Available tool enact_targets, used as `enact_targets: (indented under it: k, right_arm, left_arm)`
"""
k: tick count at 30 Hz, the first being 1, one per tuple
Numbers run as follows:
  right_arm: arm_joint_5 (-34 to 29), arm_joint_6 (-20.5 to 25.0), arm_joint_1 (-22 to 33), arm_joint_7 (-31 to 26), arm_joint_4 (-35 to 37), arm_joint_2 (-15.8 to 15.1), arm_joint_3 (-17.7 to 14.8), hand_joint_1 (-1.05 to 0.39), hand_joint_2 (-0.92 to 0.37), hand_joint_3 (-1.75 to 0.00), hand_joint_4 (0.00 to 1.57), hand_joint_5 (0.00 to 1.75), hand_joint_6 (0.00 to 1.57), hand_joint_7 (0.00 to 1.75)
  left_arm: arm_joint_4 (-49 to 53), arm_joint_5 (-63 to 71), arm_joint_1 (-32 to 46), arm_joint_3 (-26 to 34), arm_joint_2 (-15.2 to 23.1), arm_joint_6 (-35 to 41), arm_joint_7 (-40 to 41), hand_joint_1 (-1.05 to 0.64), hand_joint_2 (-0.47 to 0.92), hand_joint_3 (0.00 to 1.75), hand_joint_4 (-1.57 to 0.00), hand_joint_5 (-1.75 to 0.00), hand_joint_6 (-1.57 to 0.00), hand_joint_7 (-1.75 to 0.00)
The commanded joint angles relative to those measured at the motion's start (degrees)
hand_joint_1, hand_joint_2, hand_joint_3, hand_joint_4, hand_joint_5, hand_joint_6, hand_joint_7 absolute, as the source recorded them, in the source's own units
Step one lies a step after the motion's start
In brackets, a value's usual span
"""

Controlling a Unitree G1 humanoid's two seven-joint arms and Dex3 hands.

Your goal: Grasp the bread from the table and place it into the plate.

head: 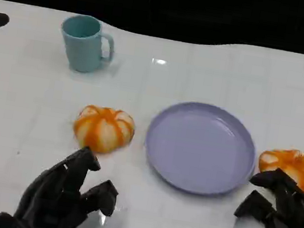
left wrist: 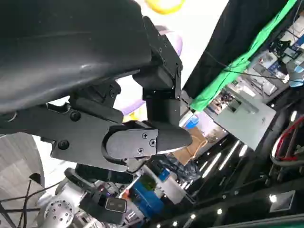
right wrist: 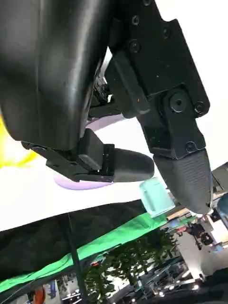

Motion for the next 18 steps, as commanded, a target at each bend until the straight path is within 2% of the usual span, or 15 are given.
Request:
enact_targets:
  k: [1, 5, 18]
  right_arm:
    - [0.1, 0.2, 0.4, -0.2, 0.7, -0.6, -0.1, -0.55, -0.92, -0.16, 0.65, 1.6, 0.62, 1.23]
    - [0.0, 1.1, 0.2, -1.2, 0.6, -0.6, -0.2, -0.56, -0.92, -0.14, 0.67, 1.59, 0.64, 1.21]
    - [-0.3, -1.7, -0.4, -0.4, 2.2, -0.7, 0.1, -0.56, -0.92, -0.17, 0.67, 1.59, 0.64, 1.22]
  left_arm:
    - [0.4, 0.2, -0.3, 0.4, 0.6, -0.4, -0.5, -0.57, 0.92, 0.35, -0.86, -1.75, -0.66, -1.75]
    - [0.0, 0.3, -0.1, 0.3, 0.4, -0.5, 0.0, -0.56, 0.92, 0.37, -0.85, -1.75, -0.65, -1.75]
    - [0.4, 0.0, -0.5, 0.6, 0.5, -0.2, -0.2, -0.56, 0.92, 0.35, -0.85, -1.75, -0.66, -1.75]
